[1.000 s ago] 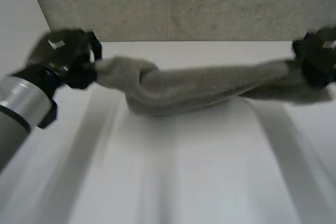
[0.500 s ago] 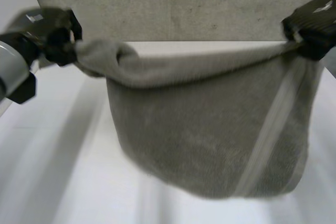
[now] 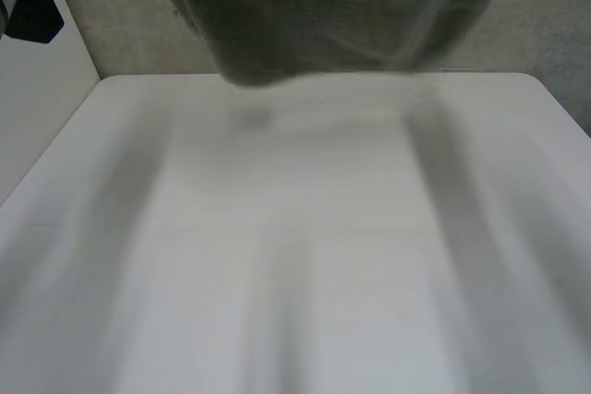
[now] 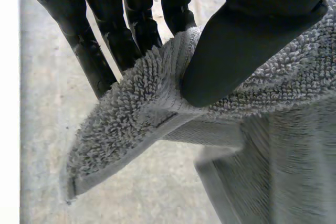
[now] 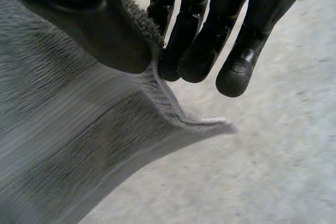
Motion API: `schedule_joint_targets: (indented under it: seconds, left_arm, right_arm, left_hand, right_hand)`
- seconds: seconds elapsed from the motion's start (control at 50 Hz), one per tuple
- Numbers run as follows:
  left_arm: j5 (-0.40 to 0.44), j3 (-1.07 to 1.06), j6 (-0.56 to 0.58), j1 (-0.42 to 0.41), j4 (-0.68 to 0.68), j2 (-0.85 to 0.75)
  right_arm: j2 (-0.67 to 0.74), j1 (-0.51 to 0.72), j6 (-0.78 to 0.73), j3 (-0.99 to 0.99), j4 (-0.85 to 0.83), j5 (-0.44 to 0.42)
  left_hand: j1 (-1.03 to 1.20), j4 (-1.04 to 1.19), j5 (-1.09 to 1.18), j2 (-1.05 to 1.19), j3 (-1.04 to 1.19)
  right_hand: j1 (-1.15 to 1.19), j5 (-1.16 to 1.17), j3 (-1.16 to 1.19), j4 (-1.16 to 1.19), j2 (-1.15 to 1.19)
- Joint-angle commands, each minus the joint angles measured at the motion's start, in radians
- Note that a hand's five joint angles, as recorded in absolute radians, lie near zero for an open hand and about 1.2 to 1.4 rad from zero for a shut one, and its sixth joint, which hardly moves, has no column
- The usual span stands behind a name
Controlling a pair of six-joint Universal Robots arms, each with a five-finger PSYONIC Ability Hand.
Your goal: Fold the laundry
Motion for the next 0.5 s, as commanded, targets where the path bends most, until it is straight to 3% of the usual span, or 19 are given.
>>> schedule_joint_targets:
  seconds: [0.02,0.08,0.24,0.36,0.5]
  left_arm:
    - [-0.007,-0.221,0.069,0.000,0.011,-0.017]
    - [-0.007,-0.337,0.141,0.000,0.014,-0.057]
    - [-0.010,-0.589,0.301,0.004,0.029,-0.186]
    - [-0.009,-0.696,0.330,0.029,0.057,-0.188]
    - [-0.007,-0.738,0.330,0.057,0.060,-0.090]
  right_arm:
    - [0.019,0.010,-0.131,0.245,0.265,-0.091]
    - [0.022,0.010,-0.136,0.309,0.266,-0.092]
    - [0.089,0.010,-0.168,0.712,0.035,-0.114]
    - [0.113,0.000,-0.245,0.810,0.012,-0.100]
    - [0.007,-0.029,-0.268,0.922,-0.007,-0.114]
  left_hand:
    - [0.244,0.178,0.232,0.179,0.180]
    - [0.244,0.178,0.232,0.179,0.180]
    - [0.244,0.178,0.232,0.179,0.180]
    - [0.244,0.178,0.232,0.179,0.180]
    - [0.244,0.178,0.232,0.179,0.180]
  right_hand:
    - [0.063,0.046,0.050,0.058,0.056]
    - [0.063,0.046,0.050,0.058,0.056]
    - [0.063,0.046,0.050,0.058,0.056]
    - [0.063,0.046,0.050,0.058,0.056]
    - [0.063,0.046,0.050,0.058,0.056]
